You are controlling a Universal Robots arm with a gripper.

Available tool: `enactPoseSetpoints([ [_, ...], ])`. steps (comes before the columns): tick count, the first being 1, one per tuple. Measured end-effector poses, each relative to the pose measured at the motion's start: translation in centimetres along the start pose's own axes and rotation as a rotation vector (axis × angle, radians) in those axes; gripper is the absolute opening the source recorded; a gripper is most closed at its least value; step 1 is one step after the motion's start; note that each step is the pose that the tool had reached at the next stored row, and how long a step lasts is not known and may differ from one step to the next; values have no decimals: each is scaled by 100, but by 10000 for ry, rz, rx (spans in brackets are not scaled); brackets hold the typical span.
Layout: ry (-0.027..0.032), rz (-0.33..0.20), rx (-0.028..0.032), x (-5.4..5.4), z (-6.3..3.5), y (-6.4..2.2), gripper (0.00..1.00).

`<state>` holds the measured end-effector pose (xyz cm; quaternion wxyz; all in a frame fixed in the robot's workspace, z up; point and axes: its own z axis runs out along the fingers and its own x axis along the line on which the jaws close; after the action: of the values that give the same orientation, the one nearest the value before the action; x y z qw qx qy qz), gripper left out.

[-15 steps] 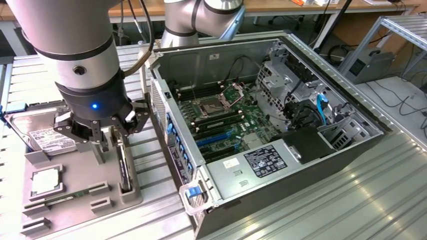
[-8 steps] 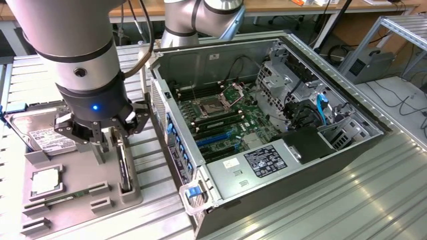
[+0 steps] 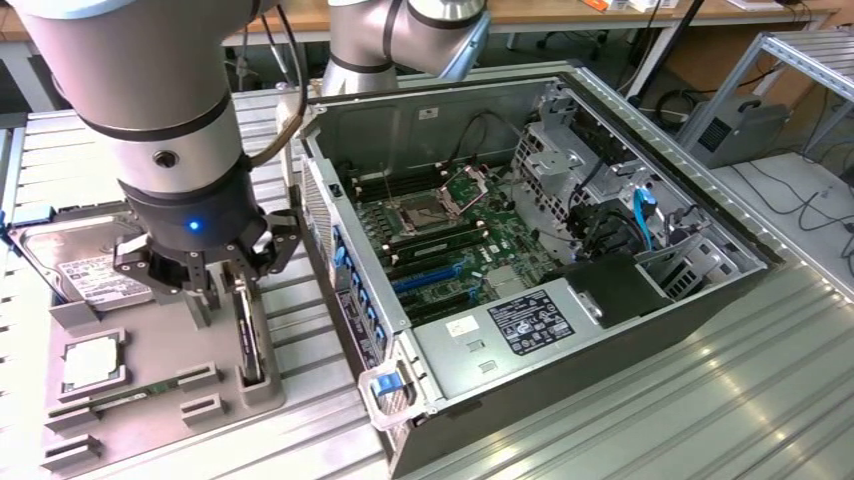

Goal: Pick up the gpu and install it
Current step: 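Pick up the gpu and move the gpu toward the slot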

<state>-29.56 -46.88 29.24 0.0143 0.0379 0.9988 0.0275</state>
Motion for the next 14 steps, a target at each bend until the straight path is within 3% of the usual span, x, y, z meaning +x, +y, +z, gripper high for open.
enactPoseSetpoints([
  [6,0,0,0,3,98,-5,42],
  [14,1,0,2,3,118,-7,42],
])
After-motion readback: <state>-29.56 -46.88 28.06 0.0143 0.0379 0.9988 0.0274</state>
